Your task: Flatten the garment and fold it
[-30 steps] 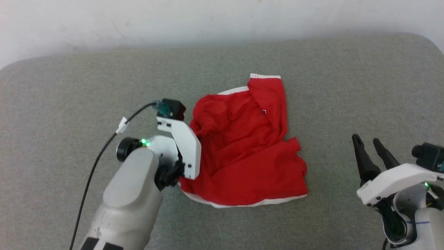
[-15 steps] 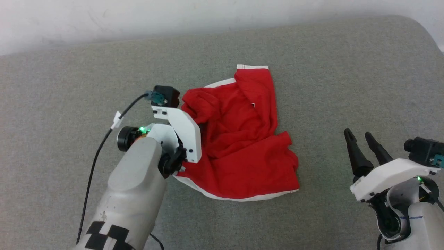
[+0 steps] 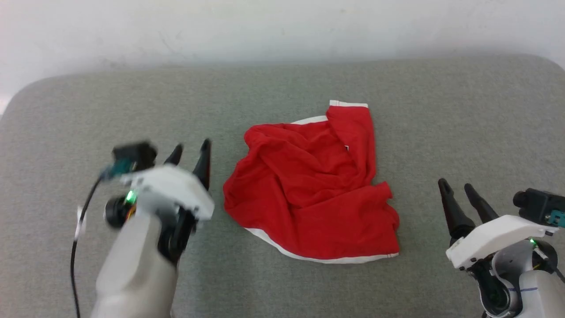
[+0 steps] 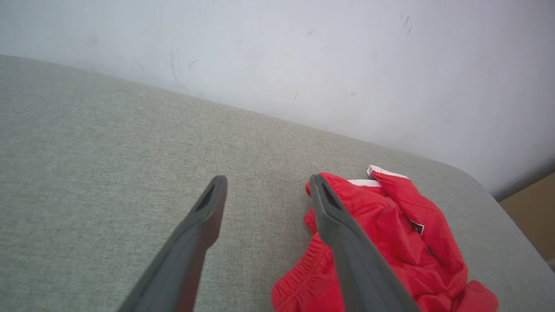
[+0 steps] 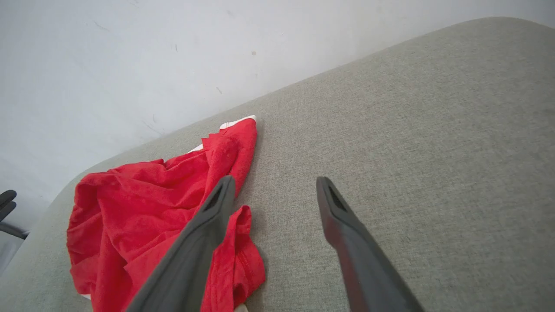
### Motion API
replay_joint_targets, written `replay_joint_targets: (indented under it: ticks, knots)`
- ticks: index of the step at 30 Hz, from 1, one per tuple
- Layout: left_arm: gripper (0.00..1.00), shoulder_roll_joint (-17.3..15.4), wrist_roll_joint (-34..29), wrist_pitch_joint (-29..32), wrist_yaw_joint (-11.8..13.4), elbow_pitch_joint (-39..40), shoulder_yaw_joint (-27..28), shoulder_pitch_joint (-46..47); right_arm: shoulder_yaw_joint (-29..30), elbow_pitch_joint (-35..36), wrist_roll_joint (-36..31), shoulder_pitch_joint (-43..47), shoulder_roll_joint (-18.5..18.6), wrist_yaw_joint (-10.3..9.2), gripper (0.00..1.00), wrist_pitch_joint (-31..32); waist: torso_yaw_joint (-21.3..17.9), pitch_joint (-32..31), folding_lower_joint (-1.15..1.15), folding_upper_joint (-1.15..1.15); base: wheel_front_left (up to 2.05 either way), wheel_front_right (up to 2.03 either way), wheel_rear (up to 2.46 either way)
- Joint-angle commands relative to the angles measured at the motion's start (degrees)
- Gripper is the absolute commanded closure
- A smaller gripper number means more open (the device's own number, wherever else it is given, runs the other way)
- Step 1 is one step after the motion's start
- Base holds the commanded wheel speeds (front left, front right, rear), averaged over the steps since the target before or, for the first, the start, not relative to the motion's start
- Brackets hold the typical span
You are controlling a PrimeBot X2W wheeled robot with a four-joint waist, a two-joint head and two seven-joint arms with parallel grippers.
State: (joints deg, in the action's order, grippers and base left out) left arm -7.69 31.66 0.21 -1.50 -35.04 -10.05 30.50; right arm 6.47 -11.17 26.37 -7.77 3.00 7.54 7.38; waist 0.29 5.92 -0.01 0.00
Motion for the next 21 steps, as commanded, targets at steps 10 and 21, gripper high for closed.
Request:
replay_joint_targets:
  ticks: [10,21]
  knots:
    - [0.0,-0.76,-6.37,-15.06,7.01,20.55,4.59,-21.31,-0.81,0.15,-7.24,1.83,-0.13,-0.05,0.0,7.56,2.58,-1.69,0.01,0.0,0.0,0.0,0.0]
    - [0.0,3.16,-9.97,-15.2,6.76,30.98,7.37,-28.46,-9.64,-4.41,-21.96,-9.4,0.03,-0.05,0.0,30.74,4.51,0.23,0.01,0.0,0.0,0.0,0.0]
